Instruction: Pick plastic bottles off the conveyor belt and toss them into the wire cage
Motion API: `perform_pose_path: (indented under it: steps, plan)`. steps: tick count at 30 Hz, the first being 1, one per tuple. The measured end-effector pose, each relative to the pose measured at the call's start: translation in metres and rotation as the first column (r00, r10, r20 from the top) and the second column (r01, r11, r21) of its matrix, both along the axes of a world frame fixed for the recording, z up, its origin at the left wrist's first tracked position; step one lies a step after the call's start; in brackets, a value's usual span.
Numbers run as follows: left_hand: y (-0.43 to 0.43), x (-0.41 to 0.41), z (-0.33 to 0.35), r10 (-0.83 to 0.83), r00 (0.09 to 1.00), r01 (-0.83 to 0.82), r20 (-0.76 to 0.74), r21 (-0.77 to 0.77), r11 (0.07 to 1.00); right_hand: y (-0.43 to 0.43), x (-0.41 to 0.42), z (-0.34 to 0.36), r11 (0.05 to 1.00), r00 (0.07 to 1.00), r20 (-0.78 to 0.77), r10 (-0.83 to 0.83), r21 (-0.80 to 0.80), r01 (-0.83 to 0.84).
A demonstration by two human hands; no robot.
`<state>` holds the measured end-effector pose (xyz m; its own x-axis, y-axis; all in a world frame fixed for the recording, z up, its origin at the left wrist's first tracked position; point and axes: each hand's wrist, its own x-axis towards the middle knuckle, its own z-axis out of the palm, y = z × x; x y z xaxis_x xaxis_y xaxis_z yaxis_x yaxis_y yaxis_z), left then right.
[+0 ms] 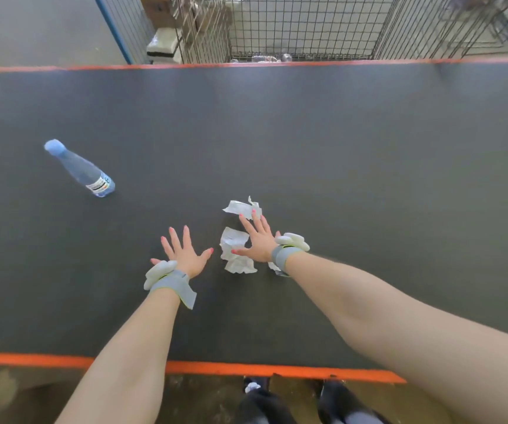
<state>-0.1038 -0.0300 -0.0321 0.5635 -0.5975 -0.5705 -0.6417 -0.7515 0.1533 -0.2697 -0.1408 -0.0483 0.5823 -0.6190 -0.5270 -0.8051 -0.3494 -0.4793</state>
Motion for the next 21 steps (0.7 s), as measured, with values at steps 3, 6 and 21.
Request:
perform_pose_path:
  steps: [3, 6, 21]
  plan:
    - [-0.007, 0.003, 0.002, 0.022, 1.000, -0.023, -0.008, -0.046, 0.999, -0.003, -0.009, -0.006, 0.990, 0.989, -0.068, 0.128, -0.048, -0.132]
    - [-0.018, 0.010, 0.006, 0.083, 0.996, -0.085, -0.025, -0.105, 0.991, -0.012, -0.025, -0.013, 0.984, 0.961, -0.233, 0.152, -0.052, -0.168]
    - [-0.187, 0.024, 0.010, 0.479, 0.733, -0.677, -0.483, -0.455, 0.578, -0.122, 0.010, 0.007, 0.983, 0.987, 0.038, -0.156, -0.088, 0.158]
